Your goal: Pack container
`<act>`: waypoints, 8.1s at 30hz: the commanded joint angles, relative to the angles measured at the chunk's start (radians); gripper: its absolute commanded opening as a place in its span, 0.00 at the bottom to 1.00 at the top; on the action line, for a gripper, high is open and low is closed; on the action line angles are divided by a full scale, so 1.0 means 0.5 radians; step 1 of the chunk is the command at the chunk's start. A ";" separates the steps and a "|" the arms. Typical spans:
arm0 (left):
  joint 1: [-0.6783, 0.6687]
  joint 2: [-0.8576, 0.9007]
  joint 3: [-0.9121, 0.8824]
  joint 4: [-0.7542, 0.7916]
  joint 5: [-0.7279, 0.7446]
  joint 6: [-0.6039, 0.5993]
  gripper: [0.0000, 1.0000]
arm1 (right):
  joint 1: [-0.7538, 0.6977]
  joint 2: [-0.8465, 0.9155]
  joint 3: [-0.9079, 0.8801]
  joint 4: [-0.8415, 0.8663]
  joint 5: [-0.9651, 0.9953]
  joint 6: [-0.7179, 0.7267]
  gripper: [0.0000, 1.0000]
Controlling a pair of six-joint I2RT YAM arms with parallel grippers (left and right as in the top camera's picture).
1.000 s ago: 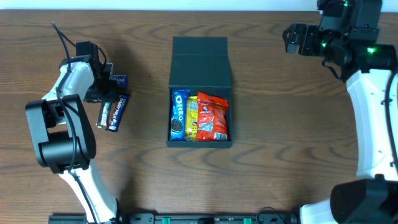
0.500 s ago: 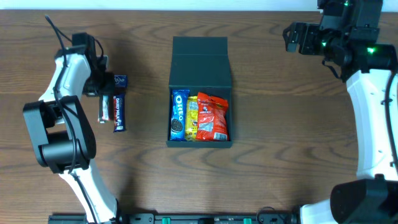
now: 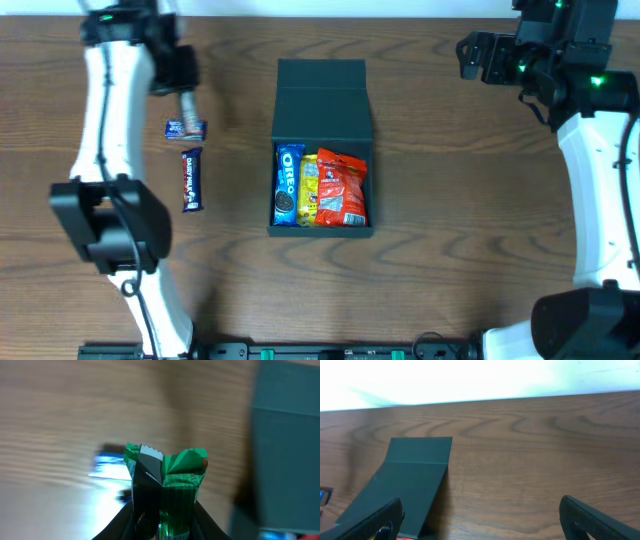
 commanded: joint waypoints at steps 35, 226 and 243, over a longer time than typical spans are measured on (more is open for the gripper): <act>-1.035 0.018 -0.530 -0.128 -0.124 -0.793 0.06 | -0.075 -0.038 -0.002 -0.024 -0.008 0.002 0.99; -0.917 -0.294 -0.629 0.408 -0.034 -0.740 0.06 | -0.275 -0.053 0.012 -0.002 -0.082 0.040 0.99; -1.177 -0.098 -0.769 0.362 -0.135 -1.368 0.06 | -0.311 -0.053 0.012 -0.002 -0.082 0.002 1.00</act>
